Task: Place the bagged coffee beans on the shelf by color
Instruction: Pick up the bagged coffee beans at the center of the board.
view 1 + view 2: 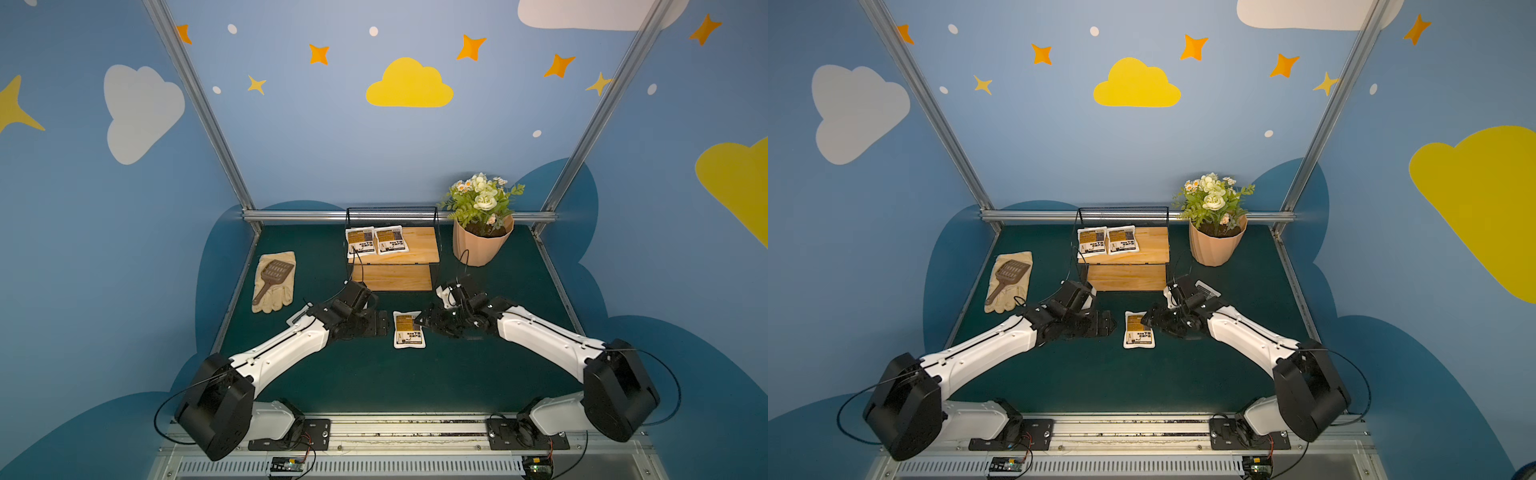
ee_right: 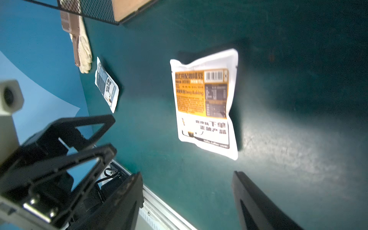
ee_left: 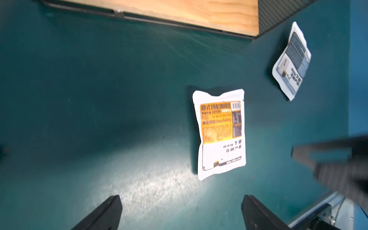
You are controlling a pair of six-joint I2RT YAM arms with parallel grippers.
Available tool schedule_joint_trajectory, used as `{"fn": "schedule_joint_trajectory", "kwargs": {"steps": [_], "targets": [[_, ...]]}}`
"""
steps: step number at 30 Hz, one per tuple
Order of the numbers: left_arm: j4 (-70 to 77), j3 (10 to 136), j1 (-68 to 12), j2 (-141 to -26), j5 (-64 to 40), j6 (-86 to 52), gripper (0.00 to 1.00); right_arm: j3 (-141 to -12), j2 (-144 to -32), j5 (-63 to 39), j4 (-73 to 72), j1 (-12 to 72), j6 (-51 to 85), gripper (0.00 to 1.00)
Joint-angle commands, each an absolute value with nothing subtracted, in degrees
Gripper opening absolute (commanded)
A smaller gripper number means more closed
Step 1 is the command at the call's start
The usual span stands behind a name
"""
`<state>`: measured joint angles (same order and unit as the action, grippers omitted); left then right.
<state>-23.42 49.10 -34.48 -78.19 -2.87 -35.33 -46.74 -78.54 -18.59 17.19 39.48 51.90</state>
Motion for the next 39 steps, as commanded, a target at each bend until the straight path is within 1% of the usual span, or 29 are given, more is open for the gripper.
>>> {"fn": "schedule_joint_trajectory", "kwargs": {"steps": [1,4,7,11,21,33,39], "targets": [[-22.2,51.6,-34.3,-81.2,-0.5,-33.1,1.0,-39.1,-74.3,-10.2,7.7,44.3,67.7,0.77],[-21.5,53.1,-34.6,-84.4,0.6,-32.4,1.0,-33.7,-70.4,-0.6,4.9,50.3,76.2,0.78],[-20.8,54.3,-35.3,-87.0,1.9,-31.9,1.0,-31.6,-67.8,9.0,5.5,55.7,82.6,0.8],[-20.6,56.0,-36.6,-90.5,5.1,-31.8,1.0,-31.3,-68.2,15.9,6.0,60.1,88.1,0.82],[-19.4,59.0,-37.0,-98.8,8.0,-31.6,0.99,-28.9,-79.4,21.4,-8.6,64.0,99.8,0.82],[-18.4,59.7,-37.1,-103.0,8.1,-31.7,0.99,-29.8,-90.9,25.0,-15.4,65.3,109.7,0.8],[-18.6,59.2,-37.1,-103.8,8.2,-32.2,0.99,-29.5,-97.2,25.8,-20.2,65.3,114.4,0.76]]}}
